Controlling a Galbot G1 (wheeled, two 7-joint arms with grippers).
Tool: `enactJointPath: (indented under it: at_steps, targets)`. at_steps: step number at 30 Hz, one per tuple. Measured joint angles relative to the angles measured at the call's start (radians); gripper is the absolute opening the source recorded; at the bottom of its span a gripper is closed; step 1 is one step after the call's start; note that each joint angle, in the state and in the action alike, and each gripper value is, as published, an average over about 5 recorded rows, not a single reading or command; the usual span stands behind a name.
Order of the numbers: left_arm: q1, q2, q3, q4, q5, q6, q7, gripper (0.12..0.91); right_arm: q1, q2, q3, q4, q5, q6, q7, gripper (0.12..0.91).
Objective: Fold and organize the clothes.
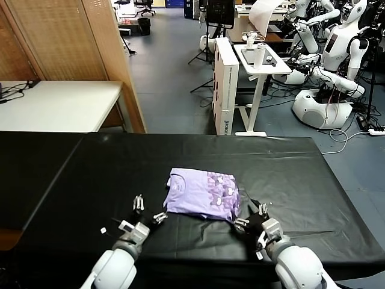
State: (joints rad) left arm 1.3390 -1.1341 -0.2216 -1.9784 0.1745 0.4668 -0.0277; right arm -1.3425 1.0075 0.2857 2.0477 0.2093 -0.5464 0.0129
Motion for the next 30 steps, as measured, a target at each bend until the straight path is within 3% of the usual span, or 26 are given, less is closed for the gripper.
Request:
enactJointPath:
  at_steps: [9,12,15,21,24,27,30]
  targets:
    - [0.032,0.015,-0.003,-0.067,-0.004,0.086,0.009,0.907,0.005,-0.016,0.008,0.003,0.007,0.014,-0.006,0.907]
    - [0.040,0.015,-0.006,-0.093,-0.015,0.077,0.004,0.907,0.001,-0.017,0.016,0.010,0.033,0.049,-0.007,0.907]
    - [0.043,0.012,-0.013,-0.111,-0.035,0.039,-0.010,0.907,-0.006,-0.015,0.027,0.025,0.065,0.084,-0.005,0.907]
    - [0.050,-0.002,-0.044,-0.122,-0.121,-0.098,-0.044,0.907,-0.030,-0.005,0.066,0.071,0.121,0.149,0.000,0.907]
    - [0.062,-0.012,-0.066,-0.134,-0.185,-0.203,-0.015,0.907,-0.048,0.005,0.094,0.102,0.163,0.187,0.004,0.907]
    - [0.077,-0.028,-0.093,-0.140,-0.231,-0.337,0.026,0.907,-0.066,0.022,0.121,0.129,0.199,0.240,0.018,0.907]
    - [0.093,-0.057,-0.128,-0.147,-0.244,-0.438,0.045,0.907,-0.087,0.048,0.149,0.141,0.215,0.298,0.042,0.907]
